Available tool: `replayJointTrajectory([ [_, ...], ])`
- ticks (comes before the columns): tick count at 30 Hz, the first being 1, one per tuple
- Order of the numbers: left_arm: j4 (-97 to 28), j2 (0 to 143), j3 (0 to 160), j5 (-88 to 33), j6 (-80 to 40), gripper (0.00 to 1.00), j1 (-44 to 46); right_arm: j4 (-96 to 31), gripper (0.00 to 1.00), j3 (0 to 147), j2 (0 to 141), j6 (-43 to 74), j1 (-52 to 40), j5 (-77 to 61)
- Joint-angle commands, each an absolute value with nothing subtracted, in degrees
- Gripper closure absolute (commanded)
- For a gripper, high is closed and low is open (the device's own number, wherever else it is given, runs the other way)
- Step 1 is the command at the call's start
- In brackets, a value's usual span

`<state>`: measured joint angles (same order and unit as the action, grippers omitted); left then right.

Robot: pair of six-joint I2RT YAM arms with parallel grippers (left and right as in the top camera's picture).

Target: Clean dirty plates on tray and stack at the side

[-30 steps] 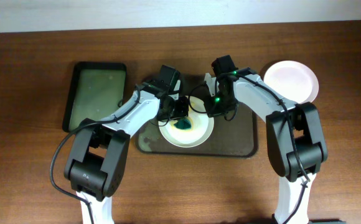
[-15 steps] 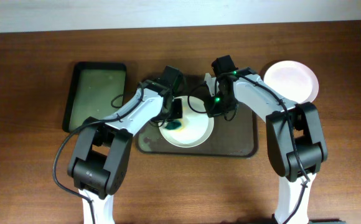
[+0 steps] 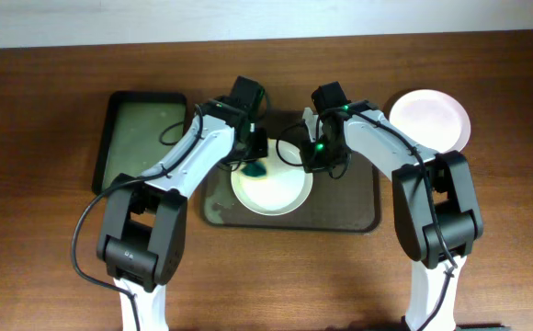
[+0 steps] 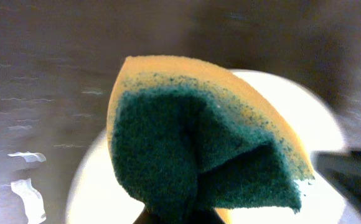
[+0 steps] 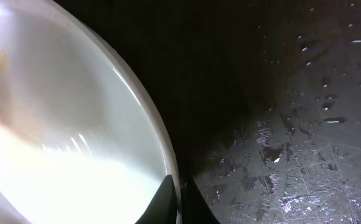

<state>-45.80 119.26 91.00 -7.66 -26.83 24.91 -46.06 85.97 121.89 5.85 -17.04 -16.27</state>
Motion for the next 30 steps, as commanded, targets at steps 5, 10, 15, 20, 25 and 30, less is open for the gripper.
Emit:
replayJointTrajectory([
  [5,-42.02,118.28,84.97,-15.09,-26.17,1.0,27.86,-46.19,0.96,84.71,123.17,6.98,-16.43,-11.77],
  [10,-42.0,118.28,81.84,-9.28,-26.11,1.0,27.7,-46.24,0.96,84.71,123.17,6.96,-16.43,-11.77],
  [15,-43.13,118.26,79.64,7.25,-26.09,1.0,27.44,-46.28,0.96,84.71,123.17,6.94,-16.43,-11.77],
  [20,-44.21,117.93,80.2,17.26,-26.06,1.0,25.36,-46.5,0.96,84.71,123.17,6.92,-16.43,-11.73],
  [25,-46.02,116.81,84.31,18.48,-26.04,1.0,21.41,-46.46,0.96,84.71,123.17,6.92,-16.43,-11.68],
  [30,-48.69,112.68,89.95,18.0,-26.09,1.0,18.02,-45.74,0.96,86.39,123.13,6.9,-16.43,-11.31],
])
